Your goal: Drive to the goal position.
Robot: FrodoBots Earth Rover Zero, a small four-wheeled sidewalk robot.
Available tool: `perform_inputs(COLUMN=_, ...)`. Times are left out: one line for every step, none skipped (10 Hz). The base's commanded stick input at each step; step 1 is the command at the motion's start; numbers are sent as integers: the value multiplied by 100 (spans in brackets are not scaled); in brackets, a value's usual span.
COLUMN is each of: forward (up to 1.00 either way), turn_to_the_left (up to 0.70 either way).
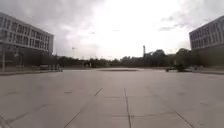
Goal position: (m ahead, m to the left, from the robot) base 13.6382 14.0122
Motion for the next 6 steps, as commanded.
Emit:
perform_inputs(forward=70, turn_to_the_left=0)
perform_inputs(forward=70, turn_to_the_left=0)
perform_inputs(forward=70, turn_to_the_left=0)
perform_inputs(forward=70, turn_to_the_left=0)
perform_inputs(forward=70, turn_to_the_left=0)
perform_inputs(forward=70, turn_to_the_left=0)
